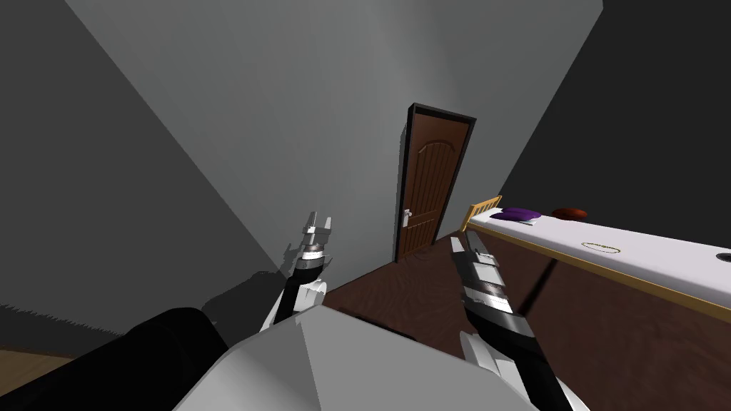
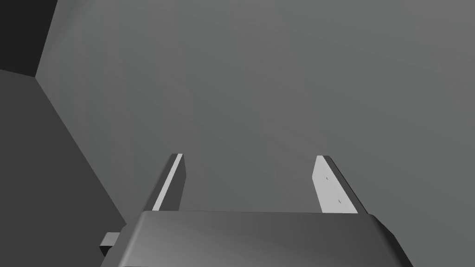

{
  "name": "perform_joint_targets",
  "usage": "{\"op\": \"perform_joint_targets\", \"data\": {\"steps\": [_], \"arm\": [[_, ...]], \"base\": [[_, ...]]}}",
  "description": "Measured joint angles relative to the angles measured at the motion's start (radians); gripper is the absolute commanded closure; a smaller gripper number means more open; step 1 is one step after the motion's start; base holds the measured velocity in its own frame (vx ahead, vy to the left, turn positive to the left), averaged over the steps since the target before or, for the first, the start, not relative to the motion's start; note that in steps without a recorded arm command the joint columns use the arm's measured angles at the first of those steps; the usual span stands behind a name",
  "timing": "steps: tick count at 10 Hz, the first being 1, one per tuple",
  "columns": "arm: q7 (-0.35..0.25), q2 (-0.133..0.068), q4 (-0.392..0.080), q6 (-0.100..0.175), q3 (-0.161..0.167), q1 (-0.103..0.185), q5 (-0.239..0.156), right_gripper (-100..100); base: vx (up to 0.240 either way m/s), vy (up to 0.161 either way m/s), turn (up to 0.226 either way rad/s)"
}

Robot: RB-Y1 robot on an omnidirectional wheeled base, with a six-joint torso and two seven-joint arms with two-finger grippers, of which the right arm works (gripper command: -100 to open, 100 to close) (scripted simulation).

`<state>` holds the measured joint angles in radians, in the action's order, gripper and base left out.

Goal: Pull the door open

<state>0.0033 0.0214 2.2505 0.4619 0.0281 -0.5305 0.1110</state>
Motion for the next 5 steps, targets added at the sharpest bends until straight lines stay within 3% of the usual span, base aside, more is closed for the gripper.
{"op": "perform_joint_targets", "data": {"steps": [5], "arm": [[0.055,-0.033,-0.106,0.015,0.003,0.062,0.028,-100]], "base": [[0.067,-0.063,0.037]]}}
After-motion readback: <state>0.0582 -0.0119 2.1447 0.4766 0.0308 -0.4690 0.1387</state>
